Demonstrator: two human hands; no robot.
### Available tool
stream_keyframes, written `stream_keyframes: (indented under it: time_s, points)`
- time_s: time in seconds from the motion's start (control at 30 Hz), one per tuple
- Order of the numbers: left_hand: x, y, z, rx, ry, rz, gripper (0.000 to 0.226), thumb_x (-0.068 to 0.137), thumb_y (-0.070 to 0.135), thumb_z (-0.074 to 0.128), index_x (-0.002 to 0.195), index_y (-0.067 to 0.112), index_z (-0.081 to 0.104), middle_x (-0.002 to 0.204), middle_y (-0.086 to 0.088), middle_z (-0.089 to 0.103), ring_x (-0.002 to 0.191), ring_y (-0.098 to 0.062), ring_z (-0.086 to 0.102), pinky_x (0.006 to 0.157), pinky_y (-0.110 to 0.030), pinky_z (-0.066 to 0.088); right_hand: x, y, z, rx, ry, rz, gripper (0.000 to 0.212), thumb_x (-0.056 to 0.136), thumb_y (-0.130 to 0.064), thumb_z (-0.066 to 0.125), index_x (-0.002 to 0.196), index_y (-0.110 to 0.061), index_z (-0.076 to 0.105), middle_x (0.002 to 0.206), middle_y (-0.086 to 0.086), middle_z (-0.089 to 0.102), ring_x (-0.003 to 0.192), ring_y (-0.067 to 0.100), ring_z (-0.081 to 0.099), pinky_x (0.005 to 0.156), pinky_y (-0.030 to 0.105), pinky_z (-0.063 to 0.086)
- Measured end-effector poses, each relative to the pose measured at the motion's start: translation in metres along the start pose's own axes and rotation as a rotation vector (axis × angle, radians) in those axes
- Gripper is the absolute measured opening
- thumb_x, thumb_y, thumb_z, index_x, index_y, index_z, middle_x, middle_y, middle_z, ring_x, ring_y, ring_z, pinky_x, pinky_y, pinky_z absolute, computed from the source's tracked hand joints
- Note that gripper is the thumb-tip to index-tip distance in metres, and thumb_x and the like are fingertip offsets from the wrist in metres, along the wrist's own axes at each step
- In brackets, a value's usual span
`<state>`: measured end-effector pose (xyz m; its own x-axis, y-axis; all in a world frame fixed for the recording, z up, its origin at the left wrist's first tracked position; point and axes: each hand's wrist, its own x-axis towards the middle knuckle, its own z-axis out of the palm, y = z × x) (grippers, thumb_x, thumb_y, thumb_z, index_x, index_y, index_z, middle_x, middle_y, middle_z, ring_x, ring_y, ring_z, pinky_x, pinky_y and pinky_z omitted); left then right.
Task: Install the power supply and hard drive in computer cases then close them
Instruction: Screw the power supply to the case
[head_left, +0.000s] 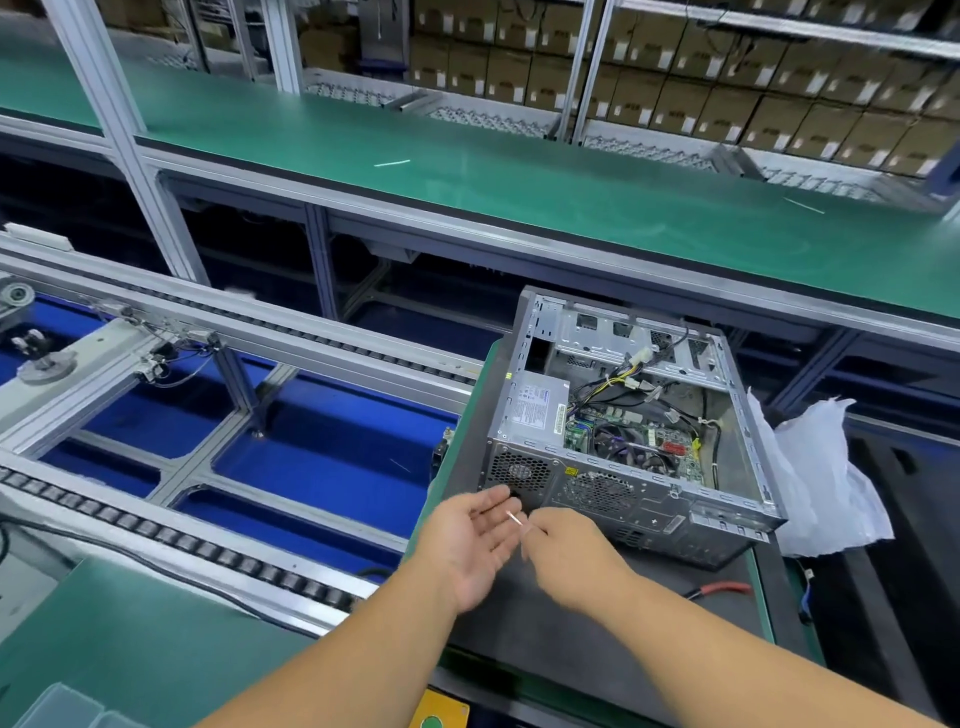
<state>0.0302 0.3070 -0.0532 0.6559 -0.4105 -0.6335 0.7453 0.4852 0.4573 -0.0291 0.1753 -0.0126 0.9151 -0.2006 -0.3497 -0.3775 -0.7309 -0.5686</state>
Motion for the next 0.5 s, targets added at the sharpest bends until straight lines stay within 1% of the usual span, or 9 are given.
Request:
stream_keyframes:
  time_s: [0.07, 0.13, 0.2, 0.3, 0.33, 0.4, 0.5]
  points:
    - [-0.001, -0.009, 0.000, 0.110, -0.002, -0.055, 0.023, 0.092, 0.014, 0.062, 0.109, 0.003, 0.073, 0.087, -0.010, 0.074, 0.073, -0.019, 0.067, 0.062, -0.028, 0.048, 0.001, 0.003, -0.003, 0.065, 0.002, 0.046, 0.026, 0.091, -0.017, 0.045, 0.075, -0.012, 0.065, 0.065, 0.001, 0.064, 0.073, 0.028, 0.066, 0.065, 0.035, 0.053]
    - [0.000, -0.017, 0.002, 0.167, -0.035, -0.076, 0.015, 0.089, 0.012, 0.069, 0.101, 0.005, 0.075, 0.078, -0.008, 0.070, 0.061, -0.013, 0.059, 0.053, -0.022, 0.040, 0.002, 0.007, -0.005, 0.119, 0.001, 0.094, 0.025, 0.090, -0.013, 0.047, 0.076, -0.007, 0.067, 0.059, 0.003, 0.064, 0.063, 0.024, 0.063, 0.059, 0.032, 0.050]
    - [0.004, -0.023, 0.005, 0.191, -0.048, -0.035, 0.011, 0.093, 0.007, 0.067, 0.100, 0.003, 0.074, 0.074, -0.007, 0.068, 0.057, -0.010, 0.056, 0.050, -0.020, 0.040, 0.002, 0.013, -0.005, 0.155, -0.004, 0.116, 0.024, 0.089, -0.010, 0.048, 0.074, -0.005, 0.067, 0.055, 0.002, 0.062, 0.056, 0.018, 0.059, 0.054, 0.029, 0.046]
    - [0.013, -0.027, 0.009, 0.244, -0.049, 0.015, 0.008, 0.096, 0.003, 0.064, 0.096, 0.002, 0.072, 0.070, -0.007, 0.064, 0.054, -0.009, 0.053, 0.048, -0.018, 0.042, 0.002, 0.019, -0.002, 0.208, 0.002, 0.148, 0.025, 0.089, -0.010, 0.048, 0.075, -0.002, 0.067, 0.054, 0.005, 0.064, 0.051, 0.015, 0.059, 0.056, 0.028, 0.045]
    - [0.014, -0.028, 0.010, 0.267, -0.053, 0.023, 0.008, 0.097, 0.005, 0.064, 0.091, 0.003, 0.070, 0.069, -0.006, 0.063, 0.054, -0.009, 0.052, 0.048, -0.018, 0.042, 0.001, 0.020, -0.002, 0.235, -0.003, 0.159, 0.024, 0.088, -0.010, 0.048, 0.075, -0.002, 0.067, 0.055, 0.007, 0.064, 0.049, 0.015, 0.057, 0.056, 0.029, 0.045]
    - [0.019, -0.030, 0.008, 0.313, -0.043, 0.039, 0.018, 0.100, 0.012, 0.063, 0.083, 0.007, 0.066, 0.067, -0.005, 0.060, 0.053, -0.010, 0.051, 0.049, -0.020, 0.041, 0.000, 0.023, 0.000, 0.264, -0.033, 0.183, 0.022, 0.087, -0.007, 0.050, 0.075, -0.004, 0.067, 0.059, 0.011, 0.066, 0.044, 0.014, 0.053, 0.057, 0.028, 0.044]
    - [0.024, -0.034, 0.004, 0.408, -0.004, 0.057, 0.027, 0.105, 0.021, 0.056, 0.084, 0.008, 0.067, 0.069, -0.005, 0.062, 0.054, -0.011, 0.051, 0.050, -0.022, 0.040, -0.001, 0.030, 0.006, 0.369, -0.055, 0.265, 0.022, 0.086, -0.006, 0.050, 0.072, -0.009, 0.067, 0.058, 0.013, 0.065, 0.040, 0.016, 0.049, 0.047, 0.023, 0.037]
